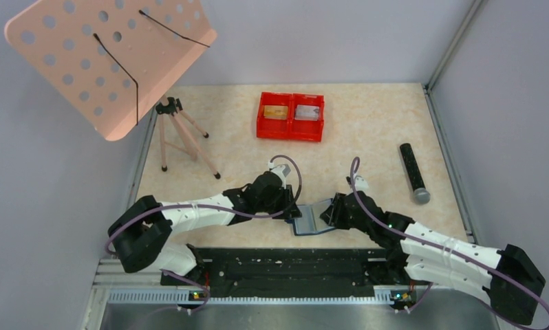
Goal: Take the credit cards out of the card holder
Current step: Open the card holder at the center of the board, then remove the credit card from the card holder.
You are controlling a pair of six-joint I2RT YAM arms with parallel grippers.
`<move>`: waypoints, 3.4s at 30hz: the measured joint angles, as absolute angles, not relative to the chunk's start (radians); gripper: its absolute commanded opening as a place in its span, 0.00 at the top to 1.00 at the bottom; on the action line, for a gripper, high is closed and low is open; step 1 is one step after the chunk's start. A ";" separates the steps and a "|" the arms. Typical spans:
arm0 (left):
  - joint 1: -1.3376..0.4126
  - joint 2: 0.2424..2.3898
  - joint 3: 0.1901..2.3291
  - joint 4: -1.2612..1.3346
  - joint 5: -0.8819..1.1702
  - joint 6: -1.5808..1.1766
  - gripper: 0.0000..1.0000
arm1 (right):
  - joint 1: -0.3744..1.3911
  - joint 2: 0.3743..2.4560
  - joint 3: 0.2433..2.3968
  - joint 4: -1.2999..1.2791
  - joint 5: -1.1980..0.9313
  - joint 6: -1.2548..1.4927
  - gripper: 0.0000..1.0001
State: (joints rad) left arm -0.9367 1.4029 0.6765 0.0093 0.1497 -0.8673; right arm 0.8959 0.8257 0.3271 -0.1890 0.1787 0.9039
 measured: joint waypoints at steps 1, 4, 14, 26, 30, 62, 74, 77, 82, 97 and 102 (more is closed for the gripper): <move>-0.937 1.411 0.673 0.015 0.150 -0.867 0.74 | 0.896 0.825 0.329 -0.196 0.186 0.900 0.66; -0.937 1.425 0.657 0.028 0.153 -0.866 0.74 | 0.896 0.826 0.331 -0.215 0.203 0.892 0.66; -0.937 1.451 0.635 0.060 0.168 -0.866 0.74 | 0.887 0.851 0.350 -0.252 0.220 0.872 0.66; -0.937 1.463 0.626 0.079 0.168 -0.862 0.74 | 0.865 0.866 0.361 -0.262 0.216 0.855 0.66; -0.937 1.473 0.622 0.086 0.170 -0.862 0.74 | 0.863 0.888 0.361 -0.246 0.201 0.855 0.66; -0.937 1.482 0.596 0.106 0.176 -0.862 0.75 | 0.861 0.929 0.361 -0.153 0.128 0.856 0.61; -0.937 1.482 0.594 0.107 0.180 -0.862 0.74 | 0.852 0.966 0.359 -0.146 0.150 0.848 0.61; -0.937 1.482 0.594 0.108 0.180 -0.862 0.74 | 0.852 0.986 0.353 -0.123 0.141 0.848 0.61; -0.937 1.482 0.592 0.113 0.180 -0.862 0.74 | 0.852 1.026 0.347 -0.096 0.131 0.848 0.61; -0.937 1.482 0.588 0.114 0.187 -0.862 0.75 | 0.848 1.016 0.334 -0.036 0.073 0.847 0.60; -0.937 1.482 0.587 0.115 0.187 -0.862 0.74 | 0.848 0.980 0.334 -0.031 0.056 0.840 0.63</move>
State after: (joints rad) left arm -0.9367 1.4818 0.5869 0.1150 0.1867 -0.8623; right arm 0.8482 0.9798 0.3340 -0.0315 0.0563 0.8402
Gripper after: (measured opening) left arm 0.255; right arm 0.394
